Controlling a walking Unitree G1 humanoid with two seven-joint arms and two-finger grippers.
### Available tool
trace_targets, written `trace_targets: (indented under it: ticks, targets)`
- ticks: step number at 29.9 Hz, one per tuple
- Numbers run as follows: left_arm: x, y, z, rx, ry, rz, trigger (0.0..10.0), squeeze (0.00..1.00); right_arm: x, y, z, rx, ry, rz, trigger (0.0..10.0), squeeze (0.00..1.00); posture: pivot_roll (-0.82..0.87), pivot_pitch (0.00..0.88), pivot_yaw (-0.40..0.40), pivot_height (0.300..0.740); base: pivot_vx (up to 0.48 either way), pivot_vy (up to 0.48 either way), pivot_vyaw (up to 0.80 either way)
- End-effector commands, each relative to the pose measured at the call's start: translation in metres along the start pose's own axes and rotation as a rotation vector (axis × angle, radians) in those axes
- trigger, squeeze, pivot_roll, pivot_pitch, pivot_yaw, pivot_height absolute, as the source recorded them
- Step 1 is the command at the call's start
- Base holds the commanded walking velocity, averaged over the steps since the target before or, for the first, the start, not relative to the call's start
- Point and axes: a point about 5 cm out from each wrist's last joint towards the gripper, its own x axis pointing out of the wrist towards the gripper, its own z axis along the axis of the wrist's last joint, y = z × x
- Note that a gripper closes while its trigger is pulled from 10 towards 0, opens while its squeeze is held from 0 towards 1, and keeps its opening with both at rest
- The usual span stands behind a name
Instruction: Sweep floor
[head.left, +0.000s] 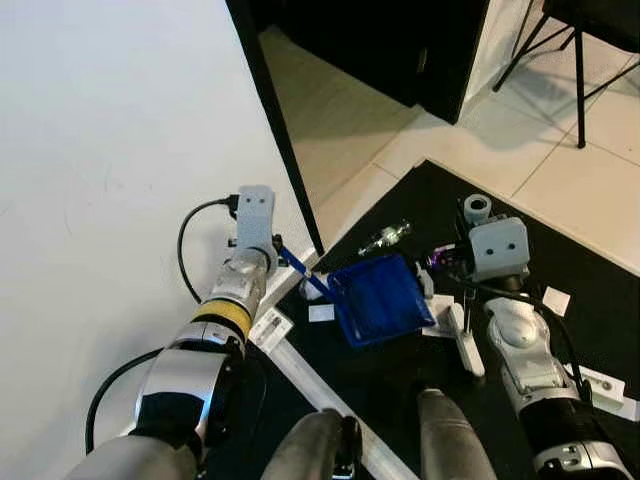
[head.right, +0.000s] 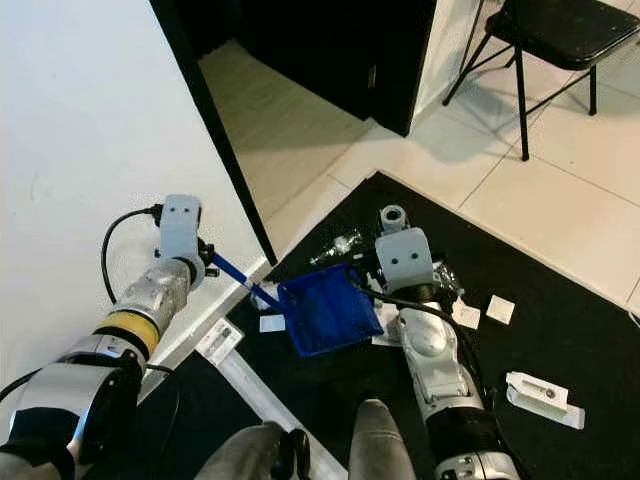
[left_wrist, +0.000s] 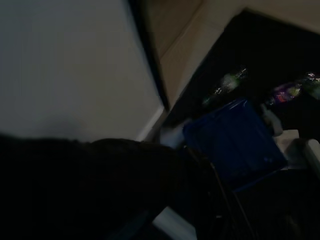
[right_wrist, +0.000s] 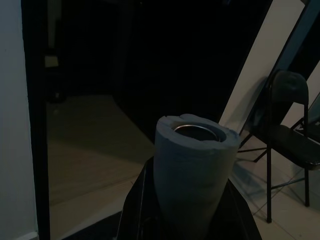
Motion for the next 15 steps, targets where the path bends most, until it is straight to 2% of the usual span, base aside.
trace_targets:
  ticks: [1, 3, 5, 6, 7, 9, 15]
  targets:
    - [-0.002, -0.003, 0.015, 0.077, -0.123, -0.032, 0.0, 0.0, -0.002, 0.003, -0.001, 0.003, -0.005, 0.006, 10.0, 0.0, -0.11, 0.169, 0.118, 0.74, 0.0, 0.0, 0.0]
    - [-0.004, -0.008, 0.023, 0.127, -0.183, -0.102, 0.0, 0.0, -0.002, 0.002, -0.001, 0.003, -0.004, 0.005, 10.0, 0.0, -0.11, 0.17, 0.119, 0.74, 0.0, 0.0, 0.0]
    - [-0.005, -0.009, 0.026, 0.149, -0.198, -0.128, 0.0, 0.0, -0.002, 0.002, -0.001, 0.002, -0.004, 0.004, 10.0, 0.0, -0.11, 0.17, 0.12, 0.74, 0.0, 0.0, 0.0]
    - [-0.006, -0.008, 0.028, 0.192, -0.208, -0.163, 6.6, 0.0, -0.002, 0.001, -0.001, 0.002, -0.003, 0.002, 10.0, 0.0, -0.11, 0.169, 0.119, 0.74, 0.0, 0.0, 0.0]
    - [-0.007, -0.004, 0.029, 0.233, -0.203, -0.194, 10.0, 0.0, -0.003, 0.0, -0.001, 0.001, -0.002, 0.0, 10.0, 0.0, -0.11, 0.169, 0.12, 0.74, 0.0, 0.0, 0.0]
    - [-0.009, 0.001, 0.029, 0.286, -0.185, -0.238, 10.0, 0.0, -0.004, -0.001, -0.002, -0.001, 0.0, -0.002, 10.0, 0.0, -0.11, 0.169, 0.12, 0.74, 0.0, 0.0, 0.0]
    - [-0.012, 0.012, 0.025, 0.341, -0.109, -0.291, 10.0, 0.0, -0.003, -0.001, -0.002, -0.002, 0.001, -0.001, 10.0, 0.0, -0.11, 0.167, 0.118, 0.74, 0.0, 0.0, 0.0]
